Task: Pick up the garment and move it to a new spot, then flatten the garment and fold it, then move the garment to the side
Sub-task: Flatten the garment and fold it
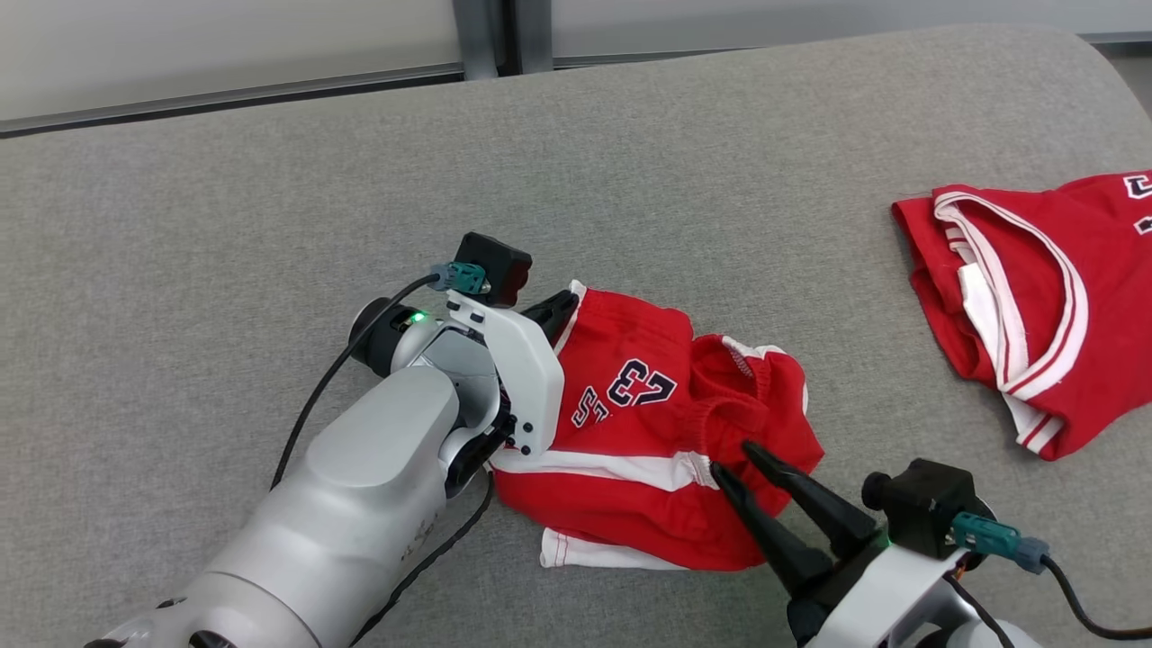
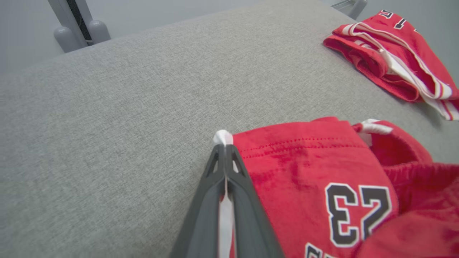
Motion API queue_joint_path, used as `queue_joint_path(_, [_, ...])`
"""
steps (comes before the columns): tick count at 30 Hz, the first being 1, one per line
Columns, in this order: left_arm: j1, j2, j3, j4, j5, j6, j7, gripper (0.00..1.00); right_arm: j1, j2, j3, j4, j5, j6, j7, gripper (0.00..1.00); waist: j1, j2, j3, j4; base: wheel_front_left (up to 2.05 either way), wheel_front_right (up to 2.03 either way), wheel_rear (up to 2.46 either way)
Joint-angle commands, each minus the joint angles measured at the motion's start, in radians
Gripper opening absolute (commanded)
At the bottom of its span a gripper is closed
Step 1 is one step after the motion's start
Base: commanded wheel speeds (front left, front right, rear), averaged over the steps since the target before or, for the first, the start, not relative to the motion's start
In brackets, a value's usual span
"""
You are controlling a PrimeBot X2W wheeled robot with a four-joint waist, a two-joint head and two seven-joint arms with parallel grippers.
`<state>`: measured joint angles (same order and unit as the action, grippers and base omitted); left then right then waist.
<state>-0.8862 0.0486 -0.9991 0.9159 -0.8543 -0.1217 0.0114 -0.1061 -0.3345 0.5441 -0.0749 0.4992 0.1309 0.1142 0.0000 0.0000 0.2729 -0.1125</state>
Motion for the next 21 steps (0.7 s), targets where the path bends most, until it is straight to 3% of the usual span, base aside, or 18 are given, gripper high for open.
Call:
queue_joint_path(1, [-0.016,0.005,-0.012,0.004,-0.012,0.007,-0.009,0.0,-0.021,-0.006,0.005,0.007,0.012,0.0,-0.01,0.46,0.0,0.0,0.0,0.01,0.0,0.0,0.0])
queue_joint_path(21, [-0.05,0.005,-0.121,0.031,-0.115,0.026,-0.055,0.0,-0.047,-0.043,0.077,-0.023,0.063,0.0,0.006,0.47,0.0,0.0,-0.001,0.025,0.0,0.0,0.0])
